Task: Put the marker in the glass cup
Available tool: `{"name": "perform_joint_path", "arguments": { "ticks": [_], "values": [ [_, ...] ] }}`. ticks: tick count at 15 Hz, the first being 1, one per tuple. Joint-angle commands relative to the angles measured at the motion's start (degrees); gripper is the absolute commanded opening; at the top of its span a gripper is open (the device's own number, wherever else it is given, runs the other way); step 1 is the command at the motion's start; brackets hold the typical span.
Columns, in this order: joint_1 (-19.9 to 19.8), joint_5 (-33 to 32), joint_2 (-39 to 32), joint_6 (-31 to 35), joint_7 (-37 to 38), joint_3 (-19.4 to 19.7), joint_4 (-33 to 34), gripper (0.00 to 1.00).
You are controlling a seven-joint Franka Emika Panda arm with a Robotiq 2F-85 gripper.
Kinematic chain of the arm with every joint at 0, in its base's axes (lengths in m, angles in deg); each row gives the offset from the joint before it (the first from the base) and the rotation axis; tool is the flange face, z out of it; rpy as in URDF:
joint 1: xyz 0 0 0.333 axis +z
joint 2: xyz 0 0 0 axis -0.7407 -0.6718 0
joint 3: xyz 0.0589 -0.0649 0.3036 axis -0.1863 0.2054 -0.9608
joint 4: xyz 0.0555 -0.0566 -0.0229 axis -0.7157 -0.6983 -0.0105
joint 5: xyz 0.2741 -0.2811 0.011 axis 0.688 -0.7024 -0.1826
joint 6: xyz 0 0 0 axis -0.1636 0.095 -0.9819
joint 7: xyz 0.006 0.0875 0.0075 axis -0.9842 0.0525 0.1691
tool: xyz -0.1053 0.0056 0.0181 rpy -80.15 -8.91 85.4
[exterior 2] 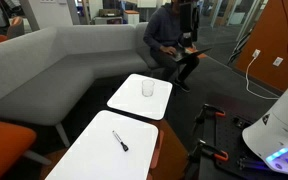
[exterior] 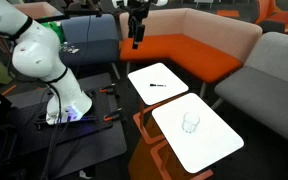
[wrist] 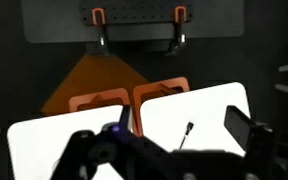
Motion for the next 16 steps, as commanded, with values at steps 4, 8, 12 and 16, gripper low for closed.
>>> {"name": "perform_joint_path", "arguments": {
  "ticks": [4, 8, 12, 16],
  "values": [
    [-0.86, 0.27, -0.06, -0.10, -0.30, -0.75, 0.08, 1.00],
    [-0.86, 0.27, -0.06, -0.10, -0.30, -0.75, 0.08, 1.00],
    [-1.35, -1.16, -1.64, 3.75, 5.50, -2.87, -0.31, 1.00],
    [-0.46, -1.27, -9.58, 14.90, 17.54, -7.85, -1.59, 1.00]
  ]
}}
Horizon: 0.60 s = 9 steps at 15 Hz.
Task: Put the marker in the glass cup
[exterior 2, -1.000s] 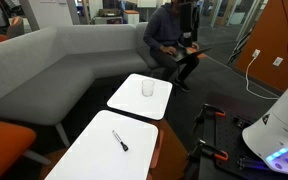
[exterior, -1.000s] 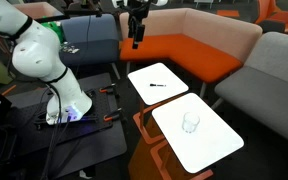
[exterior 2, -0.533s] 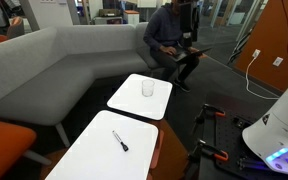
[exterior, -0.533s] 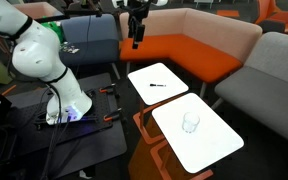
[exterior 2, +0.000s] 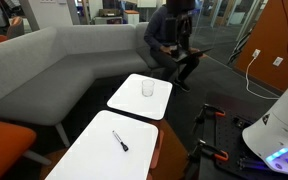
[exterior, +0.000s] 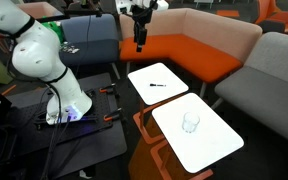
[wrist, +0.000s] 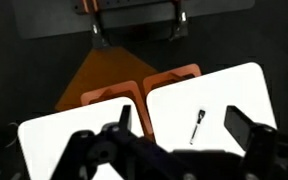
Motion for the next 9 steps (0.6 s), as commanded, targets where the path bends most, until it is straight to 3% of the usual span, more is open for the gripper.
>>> {"name": "perform_joint_path", "arguments": {
  "ticks": [1, 6, 9],
  "values": [
    [-0.06, -0.38, -7.94, 10.36, 12.56, -4.87, -0.11, 1.00],
    [3.64, 4.22, -22.34, 33.26, 22.73, -8.17, -0.01, 1.00],
    [5.96, 4.22, -32.99, 42.97, 21.53, -7.69, 2.32, 1.00]
  ]
}}
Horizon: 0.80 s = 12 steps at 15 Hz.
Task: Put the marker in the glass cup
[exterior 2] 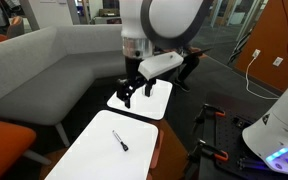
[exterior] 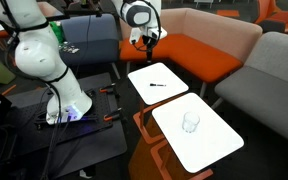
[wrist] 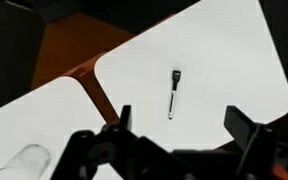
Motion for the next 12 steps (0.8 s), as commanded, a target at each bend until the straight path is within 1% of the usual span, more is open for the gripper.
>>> {"name": "perform_joint_path", "arguments": {
  "ticks": [1, 3, 5, 6, 9, 10, 12],
  "values": [
    [1.96, 1.45, -11.51, 7.88, 0.08, 0.89, 4.60, 1.00],
    [4.43, -1.24, -18.55, 11.04, 3.13, 3.32, 8.33, 1.00],
    [6.85, -1.27, -24.96, 12.69, 3.92, 6.33, 13.27, 1.00],
    [7.40, -0.50, -27.78, 12.90, 3.38, 7.17, 15.82, 1.00],
    [6.97, 2.19, -36.02, 11.76, 1.24, 7.30, 24.58, 1.00],
    [6.29, 3.22, -38.28, 11.72, 0.77, 6.64, 27.12, 1.00],
    [6.42, 4.15, -42.18, 11.06, 0.51, 6.49, 31.57, 0.99]
  ]
}}
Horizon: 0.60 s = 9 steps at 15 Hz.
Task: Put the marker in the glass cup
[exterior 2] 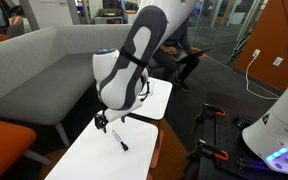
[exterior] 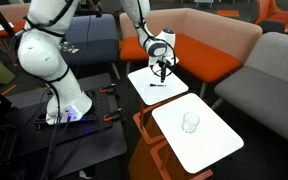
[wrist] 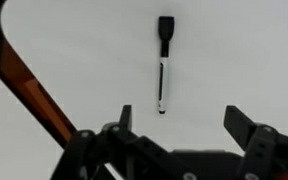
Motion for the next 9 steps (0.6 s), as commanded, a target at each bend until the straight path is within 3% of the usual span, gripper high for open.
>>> {"name": "perform_joint_path", "arguments": {
  "ticks": [1, 6, 9],
  "values": [
    [1.01, 2.51, -6.11, -1.80, -0.26, 0.57, 7.49, 0.98],
    [0.73, 4.66, -10.28, -1.64, -0.26, 0.36, 11.00, 0.94],
    [0.44, 5.69, -11.66, -1.82, -0.50, -0.05, 11.82, 0.84]
  ]
}}
